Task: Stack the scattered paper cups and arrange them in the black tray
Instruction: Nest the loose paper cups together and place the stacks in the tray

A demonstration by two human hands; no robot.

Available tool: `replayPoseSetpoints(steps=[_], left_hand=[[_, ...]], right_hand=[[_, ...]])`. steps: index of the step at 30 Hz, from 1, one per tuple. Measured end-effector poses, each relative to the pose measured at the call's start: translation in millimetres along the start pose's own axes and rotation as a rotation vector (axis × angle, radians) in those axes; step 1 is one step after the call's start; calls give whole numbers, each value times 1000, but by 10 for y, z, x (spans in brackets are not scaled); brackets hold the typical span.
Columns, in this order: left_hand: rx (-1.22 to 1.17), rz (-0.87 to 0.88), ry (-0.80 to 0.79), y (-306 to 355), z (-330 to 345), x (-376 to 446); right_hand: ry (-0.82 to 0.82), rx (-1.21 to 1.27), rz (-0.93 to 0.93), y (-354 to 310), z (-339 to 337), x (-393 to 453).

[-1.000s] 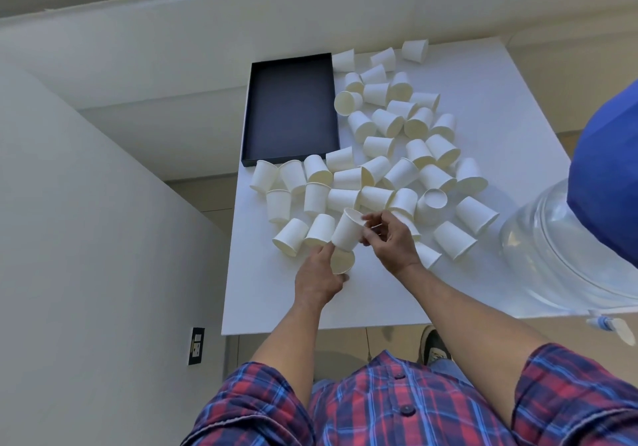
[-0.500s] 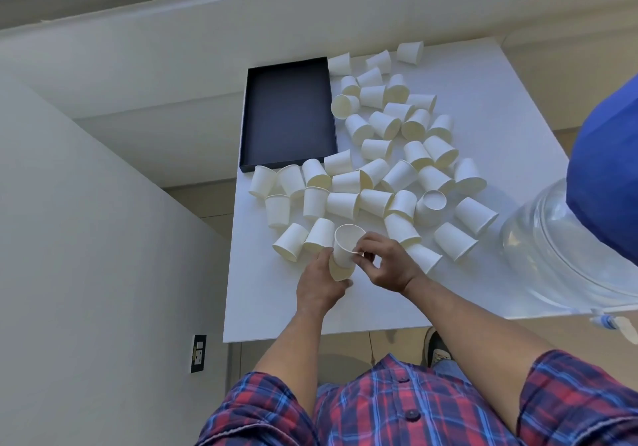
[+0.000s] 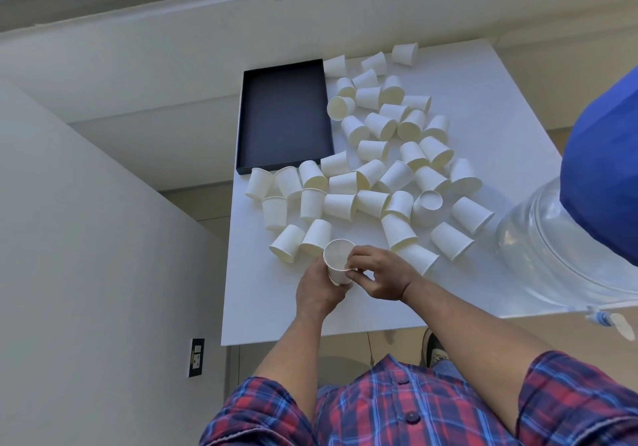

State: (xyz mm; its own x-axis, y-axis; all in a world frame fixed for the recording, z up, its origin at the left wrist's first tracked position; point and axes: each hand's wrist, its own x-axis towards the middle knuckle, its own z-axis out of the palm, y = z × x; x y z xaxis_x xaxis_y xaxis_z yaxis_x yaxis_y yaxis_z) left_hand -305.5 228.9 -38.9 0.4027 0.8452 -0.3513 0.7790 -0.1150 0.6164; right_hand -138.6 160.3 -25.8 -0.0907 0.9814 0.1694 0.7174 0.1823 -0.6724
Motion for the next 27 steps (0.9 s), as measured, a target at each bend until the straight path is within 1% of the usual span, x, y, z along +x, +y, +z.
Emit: replayPoseSetpoints(steps=[2,3,6,8,10,12,14,17,19,21,24,27], left_hand=[[-15,-2,1,-13,1,-3],[-23,-5,0,-18,3,1],[-31,7,2,-3,12,19],[-33,17,6,20,27,24],[-50,17,2,41,46,19],[-126,-10,-11,74,63,17],[-309,-68,-40,126,64,36],[-549,-158,-137,205,21,91],[-690,-205,-206,241,-25,100],[-747,-234,-250,275,-60,99],[-778,-238,-351,317,-73,102],[-789,-249,-404,312,-98,120]], right_hand=[[-35,23,81,36,34,-7],[-82,30,126,62,51,-14],[-189,-43,218,113,83,-27],[-228,-85,270,123,78,-27],[-234,-15,364,126,54,-15],[-144,231,521,110,-5,1],[-4,472,648,104,-54,31],[127,580,759,126,-84,79],[141,642,816,113,-86,101],[100,722,832,103,-62,117],[-29,817,868,103,-19,150],[-116,780,901,136,-23,146]])
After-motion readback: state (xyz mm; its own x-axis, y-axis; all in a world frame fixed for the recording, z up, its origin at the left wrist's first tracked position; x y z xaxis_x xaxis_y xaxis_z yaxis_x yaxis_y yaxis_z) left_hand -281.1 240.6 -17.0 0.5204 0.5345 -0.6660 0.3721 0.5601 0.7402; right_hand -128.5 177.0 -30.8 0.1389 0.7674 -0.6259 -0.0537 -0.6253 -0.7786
